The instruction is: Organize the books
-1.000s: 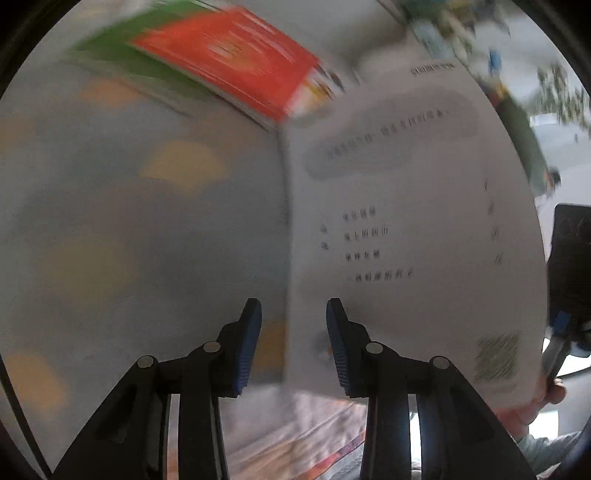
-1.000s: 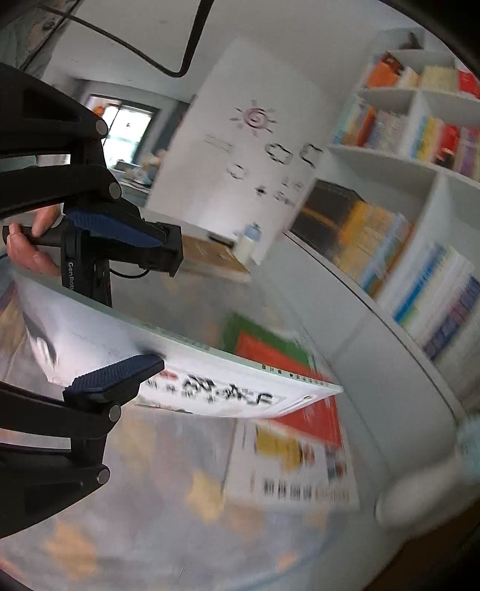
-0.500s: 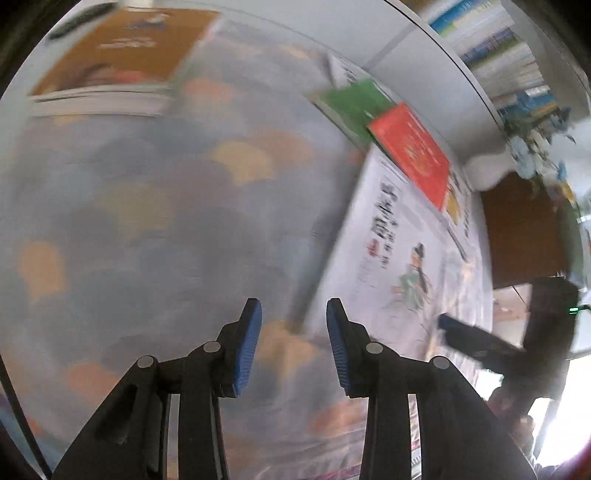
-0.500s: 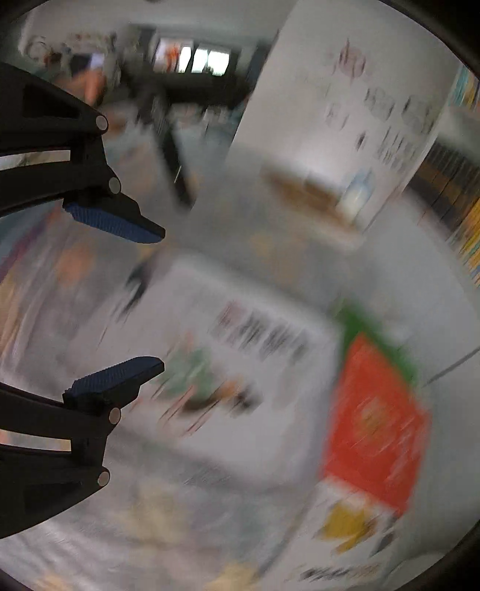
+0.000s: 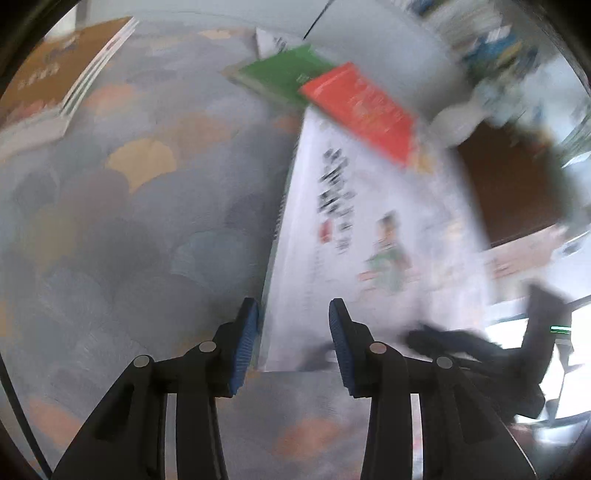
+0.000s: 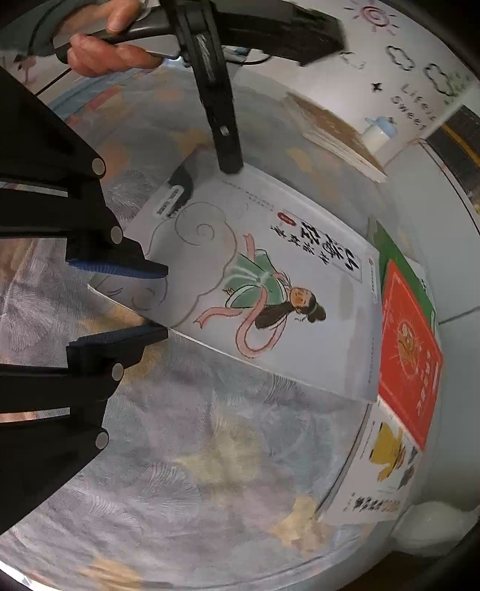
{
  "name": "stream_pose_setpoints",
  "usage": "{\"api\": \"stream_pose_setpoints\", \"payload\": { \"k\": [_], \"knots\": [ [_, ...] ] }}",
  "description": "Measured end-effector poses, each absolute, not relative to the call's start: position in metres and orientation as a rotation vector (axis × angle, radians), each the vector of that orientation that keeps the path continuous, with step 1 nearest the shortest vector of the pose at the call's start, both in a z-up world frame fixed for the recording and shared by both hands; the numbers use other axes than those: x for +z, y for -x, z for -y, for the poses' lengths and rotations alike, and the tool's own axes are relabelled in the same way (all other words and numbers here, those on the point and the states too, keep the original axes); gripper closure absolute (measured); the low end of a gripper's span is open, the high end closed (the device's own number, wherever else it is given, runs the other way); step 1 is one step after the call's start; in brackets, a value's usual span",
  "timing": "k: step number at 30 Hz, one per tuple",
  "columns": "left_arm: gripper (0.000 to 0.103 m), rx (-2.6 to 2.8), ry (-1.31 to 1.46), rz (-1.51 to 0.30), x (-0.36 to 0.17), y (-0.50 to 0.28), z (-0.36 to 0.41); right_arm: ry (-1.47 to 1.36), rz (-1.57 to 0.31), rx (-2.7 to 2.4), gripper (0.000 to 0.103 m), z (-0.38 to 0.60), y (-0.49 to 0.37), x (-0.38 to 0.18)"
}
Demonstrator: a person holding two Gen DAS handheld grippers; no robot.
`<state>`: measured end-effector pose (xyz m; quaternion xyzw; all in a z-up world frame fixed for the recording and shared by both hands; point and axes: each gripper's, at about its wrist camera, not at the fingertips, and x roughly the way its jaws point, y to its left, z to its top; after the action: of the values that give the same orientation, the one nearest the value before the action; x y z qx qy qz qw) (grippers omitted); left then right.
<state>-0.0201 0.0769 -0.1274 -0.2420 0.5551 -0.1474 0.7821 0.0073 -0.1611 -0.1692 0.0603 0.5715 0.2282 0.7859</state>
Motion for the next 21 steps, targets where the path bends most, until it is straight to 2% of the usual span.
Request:
{"api": "stream_pose_setpoints", "payload": {
  "k": [2, 7, 8, 10, 12, 16, 21],
  "knots": [
    [0.068, -0.404, 0.675, -1.126, -0.116, 0.028, -0.091, -0.233, -1.242, 0.523, 0.077, 0.178, -0.008, -0.171],
    [0.068, -0.428, 0.647, -1.095, -0.116, 0.032, -0.078, -0.375, -1.259, 0.566, 0.077, 0.197, -0.01, -0.177],
    [0.07, -0.396, 0.621, -1.1, -0.12, 0.032, -0.076, -0.393, -1.259, 0.57, 0.077, 0.2, -0.01, -0.178],
    [0.083, -0.352, 0.595, -1.122, -0.131, 0.03, -0.076, -0.394, -1.261, 0.568, 0.077, 0.2, -0.011, -0.178],
    [0.086, -0.343, 0.597, -1.159, -0.144, 0.028, -0.075, -0.359, -1.254, 0.563, 0.077, 0.197, -0.009, -0.175],
    [0.086, -0.311, 0.568, -1.171, -0.151, 0.034, -0.071, -0.297, -1.234, 0.558, 0.077, 0.191, -0.004, -0.172],
    [0.086, -0.352, 0.598, -1.178, -0.152, 0.026, -0.057, -0.38, -1.249, 0.561, 0.077, 0.198, -0.007, -0.177]
  ]
}}
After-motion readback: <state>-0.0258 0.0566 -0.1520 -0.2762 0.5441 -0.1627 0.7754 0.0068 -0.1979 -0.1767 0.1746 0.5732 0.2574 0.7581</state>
